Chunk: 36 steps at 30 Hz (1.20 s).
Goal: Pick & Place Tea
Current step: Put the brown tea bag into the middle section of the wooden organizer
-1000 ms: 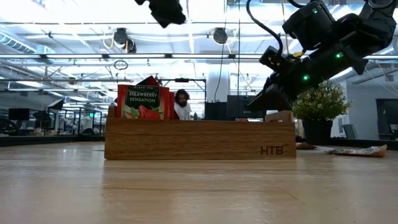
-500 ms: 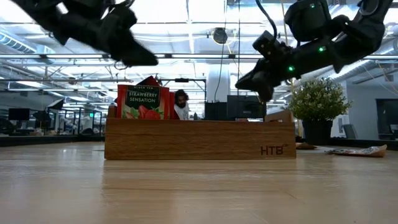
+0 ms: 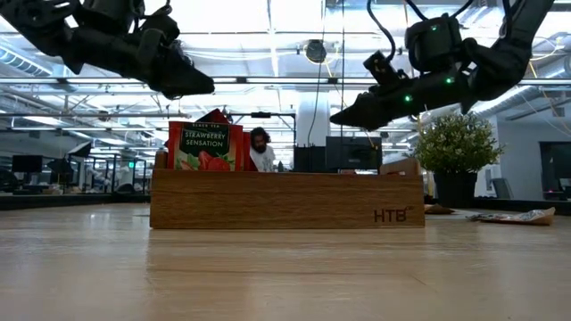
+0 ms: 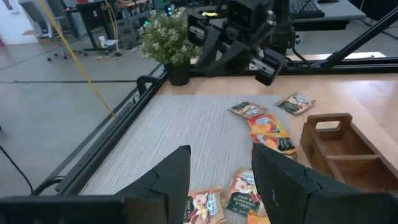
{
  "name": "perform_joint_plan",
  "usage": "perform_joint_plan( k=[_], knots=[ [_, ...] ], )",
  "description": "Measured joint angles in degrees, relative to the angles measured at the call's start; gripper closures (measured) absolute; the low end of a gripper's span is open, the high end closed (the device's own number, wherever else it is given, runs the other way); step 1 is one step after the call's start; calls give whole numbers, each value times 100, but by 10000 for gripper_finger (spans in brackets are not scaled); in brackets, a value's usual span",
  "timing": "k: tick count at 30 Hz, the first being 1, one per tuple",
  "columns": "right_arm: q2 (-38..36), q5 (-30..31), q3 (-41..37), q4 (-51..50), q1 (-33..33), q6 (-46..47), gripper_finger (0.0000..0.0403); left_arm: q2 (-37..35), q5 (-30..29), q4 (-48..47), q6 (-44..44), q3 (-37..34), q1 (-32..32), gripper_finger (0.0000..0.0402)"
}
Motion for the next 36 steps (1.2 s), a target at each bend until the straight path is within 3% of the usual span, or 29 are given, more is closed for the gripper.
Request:
perform_joint_plan(
  k=[6,9,13,17,22,28,36],
  knots=[
    [0,-474,0,528,-123,453,332,0,1,2,-131,0,-2,227],
    [0,-556,7,322,-186,723,332,0,2,2,-124,0,-2,227],
    [-403,241,47,-1504,-33,1044,330,2,2,0,-140,0,-2,227],
    [-1035,1517,767,-4801,626,1373,305,2,0,2,-138,2,-10,227],
    [-1130,1744,1816,-7367,1326,2446,237,4,1,36,-140,7,-13,227],
    [-604,1056,2072,-8789,1882,3034,182,4,-17,51,-140,7,-48,227],
    [46,916,2074,-9201,2285,2872,191,7,-20,46,-138,7,-48,227]
  ],
)
